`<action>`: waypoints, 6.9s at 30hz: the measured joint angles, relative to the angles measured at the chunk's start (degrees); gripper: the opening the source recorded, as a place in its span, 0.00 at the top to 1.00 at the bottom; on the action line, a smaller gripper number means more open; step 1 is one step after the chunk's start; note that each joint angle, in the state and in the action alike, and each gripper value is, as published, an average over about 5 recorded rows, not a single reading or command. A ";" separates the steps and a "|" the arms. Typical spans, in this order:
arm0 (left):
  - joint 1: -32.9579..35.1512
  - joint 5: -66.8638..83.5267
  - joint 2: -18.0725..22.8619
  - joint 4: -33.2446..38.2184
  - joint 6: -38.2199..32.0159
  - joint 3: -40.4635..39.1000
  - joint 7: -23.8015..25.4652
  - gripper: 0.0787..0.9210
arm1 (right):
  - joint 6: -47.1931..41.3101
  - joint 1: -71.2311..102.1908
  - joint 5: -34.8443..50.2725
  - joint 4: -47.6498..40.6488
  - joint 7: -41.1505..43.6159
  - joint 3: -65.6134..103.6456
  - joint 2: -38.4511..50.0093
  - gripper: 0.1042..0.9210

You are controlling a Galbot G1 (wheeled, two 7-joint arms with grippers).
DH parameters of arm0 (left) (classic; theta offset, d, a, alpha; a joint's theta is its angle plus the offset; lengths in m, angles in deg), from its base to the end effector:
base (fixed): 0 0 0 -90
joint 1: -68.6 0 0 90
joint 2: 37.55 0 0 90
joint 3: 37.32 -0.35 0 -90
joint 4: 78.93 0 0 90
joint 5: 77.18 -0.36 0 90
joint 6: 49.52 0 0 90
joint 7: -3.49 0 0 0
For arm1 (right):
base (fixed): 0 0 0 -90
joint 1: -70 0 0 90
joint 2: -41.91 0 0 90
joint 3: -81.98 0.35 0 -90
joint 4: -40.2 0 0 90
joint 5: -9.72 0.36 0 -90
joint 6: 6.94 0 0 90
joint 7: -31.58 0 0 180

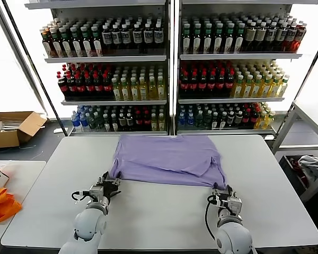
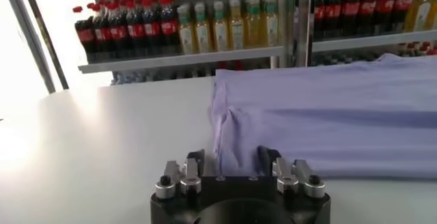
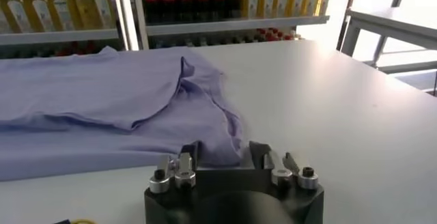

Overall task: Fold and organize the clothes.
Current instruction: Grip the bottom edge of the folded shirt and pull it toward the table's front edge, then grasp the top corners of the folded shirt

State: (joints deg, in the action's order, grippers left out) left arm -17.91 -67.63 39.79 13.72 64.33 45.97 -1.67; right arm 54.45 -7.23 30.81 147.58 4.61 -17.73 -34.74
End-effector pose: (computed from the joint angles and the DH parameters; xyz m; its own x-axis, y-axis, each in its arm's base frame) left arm 0.3361 0.0321 -0.3556 -0.9004 0.0037 0.4351 0.0450 0.9954 0.0847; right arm 0.2752 0.0004 -0.3180 -0.8641 0.1782 0.4708 0.1828 0.9825 -0.0364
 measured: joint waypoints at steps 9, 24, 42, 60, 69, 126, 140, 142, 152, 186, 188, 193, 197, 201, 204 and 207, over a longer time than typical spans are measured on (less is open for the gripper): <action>1.10 -0.20 0.01 0.88 0.44 -0.19 0.21 0.90 | -0.37 1.37 -0.41 2.19 -0.03 -0.65 0.07 0.99; 4.02 -0.45 -0.74 5.79 2.09 0.02 -0.35 0.97 | -1.47 3.53 -0.60 9.04 -1.05 0.14 1.02 1.00; 11.54 2.07 -3.80 19.23 5.79 1.28 -1.31 0.97 | -3.38 13.02 -0.13 18.54 -2.17 3.87 3.01 1.00; 30.99 4.12 -5.19 32.65 4.64 0.60 -7.01 0.97 | -3.91 26.48 3.21 24.88 -4.43 5.51 5.17 1.00; 34.55 3.67 -4.89 33.36 4.14 0.92 -7.67 0.97 | -4.31 29.07 3.49 26.13 -4.18 5.31 5.29 0.96; 17.69 1.39 -1.28 23.56 0.08 -0.48 -2.89 0.12 | -4.61 -0.72 -2.86 3.04 -0.69 0.25 1.24 0.12; 9.42 3.43 -1.28 17.56 0.09 -0.90 -1.24 0.12 | -4.47 -15.33 0.12 -6.31 0.03 -3.44 0.71 0.12; 7.91 3.64 -1.31 16.50 0.18 -0.96 -1.19 0.12 | -4.46 -17.48 0.73 -7.59 0.23 -4.02 0.51 0.12; 1.25 4.30 -2.14 10.87 1.84 -1.33 -0.31 0.12 | -4.52 -27.71 3.63 -16.50 1.57 -6.77 -1.15 0.12; -9.35 7.02 -3.23 -4.82 5.81 -0.91 1.10 0.12 | -3.90 -40.74 0.39 -41.46 5.06 -6.00 -8.93 0.12; -9.63 7.26 -3.15 -5.27 5.92 -0.90 1.10 0.12 | -3.86 -40.66 0.23 -41.65 5.08 -5.96 -9.08 0.12; -9.75 7.81 -3.07 -5.88 6.19 -0.92 1.07 0.12 | -3.68 -40.16 -0.13 -41.75 5.16 -5.91 -9.41 0.12; -9.41 8.08 -3.22 -5.76 6.41 -1.03 1.09 0.13 | -3.64 -39.45 -0.42 -41.41 5.37 -5.89 -9.62 0.18; -8.96 8.38 -3.35 -5.38 6.48 -1.22 1.25 0.23 | -3.75 -38.47 -0.50 -40.62 5.60 -6.17 -9.43 0.31; -8.60 8.49 -3.41 -5.01 6.49 -1.40 1.38 0.34 | -3.84 -37.70 -0.54 -39.86 5.61 -6.24 -9.23 0.42; -8.41 8.57 -3.39 -4.68 6.62 -1.55 1.44 0.44 | -3.90 -36.94 -0.66 -39.13 5.58 -6.28 -9.04 0.53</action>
State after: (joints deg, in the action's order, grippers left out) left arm -26.32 -59.06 36.39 9.05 70.95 44.42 -0.23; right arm 50.56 -44.17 30.16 108.45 10.19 -24.01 -43.78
